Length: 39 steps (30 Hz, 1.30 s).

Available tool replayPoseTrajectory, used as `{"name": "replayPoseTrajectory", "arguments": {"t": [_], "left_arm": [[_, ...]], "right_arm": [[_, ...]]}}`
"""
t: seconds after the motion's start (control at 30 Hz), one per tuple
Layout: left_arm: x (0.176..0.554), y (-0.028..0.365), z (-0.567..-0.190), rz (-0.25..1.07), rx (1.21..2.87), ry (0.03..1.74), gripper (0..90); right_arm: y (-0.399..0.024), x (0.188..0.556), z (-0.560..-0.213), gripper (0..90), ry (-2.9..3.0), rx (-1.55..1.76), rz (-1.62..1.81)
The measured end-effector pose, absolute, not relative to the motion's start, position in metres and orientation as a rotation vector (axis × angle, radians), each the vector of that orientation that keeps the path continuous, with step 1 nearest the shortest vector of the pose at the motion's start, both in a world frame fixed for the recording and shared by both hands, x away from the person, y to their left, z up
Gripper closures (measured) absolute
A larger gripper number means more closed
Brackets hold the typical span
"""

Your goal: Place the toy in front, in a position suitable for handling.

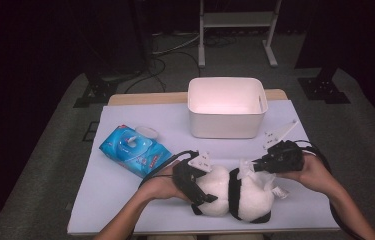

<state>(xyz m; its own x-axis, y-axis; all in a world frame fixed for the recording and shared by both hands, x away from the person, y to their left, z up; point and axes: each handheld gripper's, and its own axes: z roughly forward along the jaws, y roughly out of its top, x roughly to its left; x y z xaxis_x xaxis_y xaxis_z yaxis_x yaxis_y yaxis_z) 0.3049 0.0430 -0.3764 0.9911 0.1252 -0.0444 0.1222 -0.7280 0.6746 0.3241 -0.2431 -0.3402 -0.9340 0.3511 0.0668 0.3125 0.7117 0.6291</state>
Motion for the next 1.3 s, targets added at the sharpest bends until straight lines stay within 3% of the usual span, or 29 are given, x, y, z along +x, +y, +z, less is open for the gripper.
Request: {"name": "replayPoseTrajectory", "arguments": {"t": [0.7, 1.3], "left_arm": [[0.304, 0.043, -0.377, 0.007, 2.392, 0.181, 11.7], [0.303, 0.04, -0.376, 0.016, 2.411, 0.183, 11.0]], "right_arm": [[-0.296, 0.282, -0.35, 84.0, 2.765, 0.674, 1.141], [-0.282, 0.27, -0.343, 84.1, 2.769, 0.589, 1.155]]}}
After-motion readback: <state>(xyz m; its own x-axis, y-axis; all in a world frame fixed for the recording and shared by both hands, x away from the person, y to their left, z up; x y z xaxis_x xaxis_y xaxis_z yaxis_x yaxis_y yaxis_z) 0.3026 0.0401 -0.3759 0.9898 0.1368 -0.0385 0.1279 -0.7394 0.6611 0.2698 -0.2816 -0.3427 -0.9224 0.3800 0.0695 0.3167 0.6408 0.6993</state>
